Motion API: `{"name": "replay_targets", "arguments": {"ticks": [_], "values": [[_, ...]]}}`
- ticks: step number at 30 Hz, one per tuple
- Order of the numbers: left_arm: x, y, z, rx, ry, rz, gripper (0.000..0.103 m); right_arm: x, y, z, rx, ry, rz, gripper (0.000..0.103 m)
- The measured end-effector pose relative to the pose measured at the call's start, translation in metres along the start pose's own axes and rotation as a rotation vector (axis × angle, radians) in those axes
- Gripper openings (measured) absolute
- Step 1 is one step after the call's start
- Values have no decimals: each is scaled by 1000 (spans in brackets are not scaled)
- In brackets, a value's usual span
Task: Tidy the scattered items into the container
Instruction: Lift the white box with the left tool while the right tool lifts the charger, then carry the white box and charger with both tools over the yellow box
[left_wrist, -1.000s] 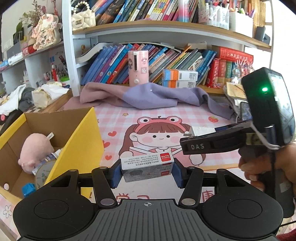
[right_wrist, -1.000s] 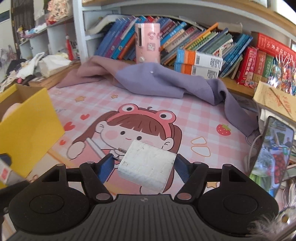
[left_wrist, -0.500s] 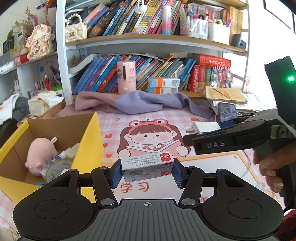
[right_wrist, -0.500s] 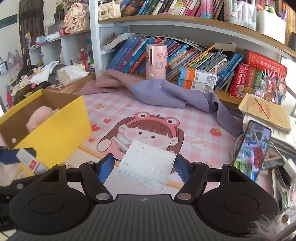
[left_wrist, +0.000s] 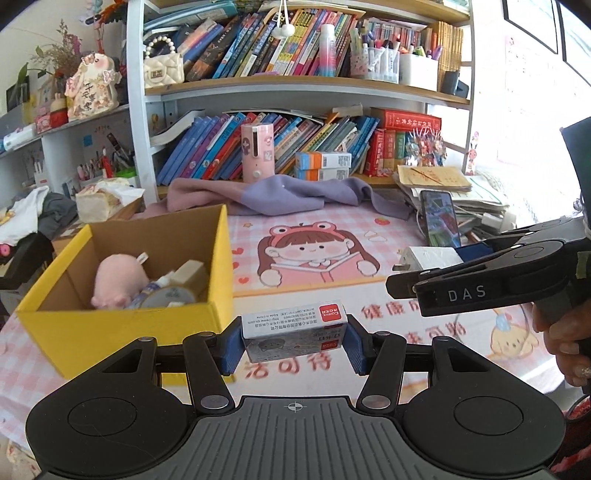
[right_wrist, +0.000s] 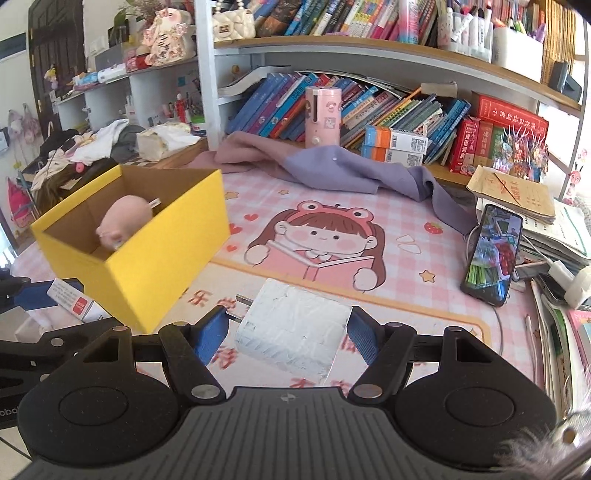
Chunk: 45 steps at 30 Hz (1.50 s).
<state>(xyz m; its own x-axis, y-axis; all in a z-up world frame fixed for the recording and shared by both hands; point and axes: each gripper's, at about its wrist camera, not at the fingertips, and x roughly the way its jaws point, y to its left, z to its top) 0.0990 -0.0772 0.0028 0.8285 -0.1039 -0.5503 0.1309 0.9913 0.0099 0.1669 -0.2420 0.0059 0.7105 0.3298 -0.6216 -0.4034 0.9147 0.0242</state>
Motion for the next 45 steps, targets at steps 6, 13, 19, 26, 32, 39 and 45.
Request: {"name": "replay_targets", "arguments": {"ticks": [6, 13, 19, 26, 32, 39, 45], "values": [[-26, 18, -18, -17, 8, 0, 53, -17, 34, -19, -41, 30, -24, 69], [-61, 43, -48, -30, 32, 28, 53, -35, 73, -43, -33, 38, 4, 69], [-88, 66, -71, -80, 55, 68, 53, -45, 113, -57, -66, 58, 57, 69], [-103, 91, -90, -129, 79, 117, 53, -48, 152, -64, -128, 84, 122, 69], [-110, 106, -97, -143, 97, 136, 53, -48, 174, -63, -163, 94, 157, 69], [-108, 115, -101, -129, 133, 137, 53, -41, 191, -61, -191, 110, 190, 69], [-107, 126, -102, -137, 141, 138, 53, -35, 200, -59, -192, 119, 206, 69]]}}
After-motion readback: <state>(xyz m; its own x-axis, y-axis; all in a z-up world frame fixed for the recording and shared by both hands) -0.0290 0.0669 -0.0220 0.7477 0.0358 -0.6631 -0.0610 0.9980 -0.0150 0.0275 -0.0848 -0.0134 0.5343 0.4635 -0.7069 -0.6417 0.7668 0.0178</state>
